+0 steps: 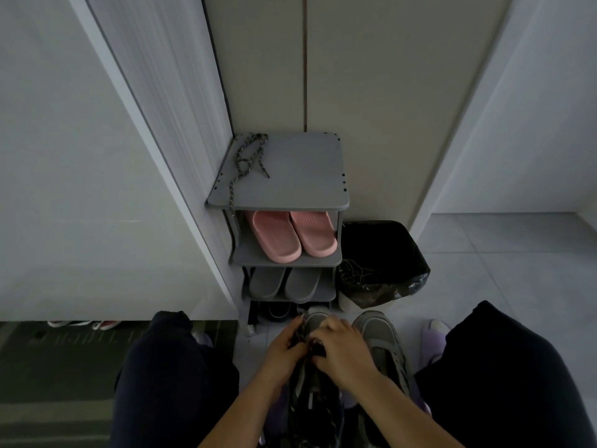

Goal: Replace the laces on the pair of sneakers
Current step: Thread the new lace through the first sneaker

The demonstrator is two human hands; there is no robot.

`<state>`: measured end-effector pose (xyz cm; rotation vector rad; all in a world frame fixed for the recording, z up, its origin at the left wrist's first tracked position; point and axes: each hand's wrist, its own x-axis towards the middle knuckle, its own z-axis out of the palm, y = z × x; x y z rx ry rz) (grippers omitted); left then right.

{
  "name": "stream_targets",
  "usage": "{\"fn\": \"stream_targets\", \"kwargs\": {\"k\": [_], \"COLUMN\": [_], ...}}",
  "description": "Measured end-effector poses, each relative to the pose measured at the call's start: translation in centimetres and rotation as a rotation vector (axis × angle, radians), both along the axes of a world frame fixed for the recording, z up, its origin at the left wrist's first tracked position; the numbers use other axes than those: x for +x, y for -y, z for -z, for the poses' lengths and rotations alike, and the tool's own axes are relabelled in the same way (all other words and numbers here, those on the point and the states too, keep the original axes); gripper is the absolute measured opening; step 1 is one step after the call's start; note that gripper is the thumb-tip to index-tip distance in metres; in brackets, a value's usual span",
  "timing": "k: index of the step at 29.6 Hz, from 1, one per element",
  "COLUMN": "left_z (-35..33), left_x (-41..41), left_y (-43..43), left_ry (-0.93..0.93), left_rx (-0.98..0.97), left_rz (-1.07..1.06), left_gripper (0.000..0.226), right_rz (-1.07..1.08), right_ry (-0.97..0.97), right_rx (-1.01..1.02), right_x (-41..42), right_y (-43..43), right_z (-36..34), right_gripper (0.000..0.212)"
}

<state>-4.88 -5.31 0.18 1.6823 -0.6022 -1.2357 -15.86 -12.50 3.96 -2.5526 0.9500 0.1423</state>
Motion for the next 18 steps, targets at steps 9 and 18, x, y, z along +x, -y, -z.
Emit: {"fn": "stream_targets", "kwargs": {"k": [9,18], "left_z": [0.3,-0.2], "left_x": [-0.1,-0.2], "left_y": [0.1,0.3], "left_ry": [-0.059,0.012], "left_rx": [0.003,0.022], "left_rz": [-0.041,-0.061], "left_gripper": [0.055,0.054], "right_rz": [0.203,0.878], "right_ry": [0.195,0.917], "right_rx": [0.207,0.792], "right_x": [-0.7,-3.2], "right_y": [-0.9,2.4], "right_z": [0.7,-1.5], "right_gripper": [0.022,0.018]}}
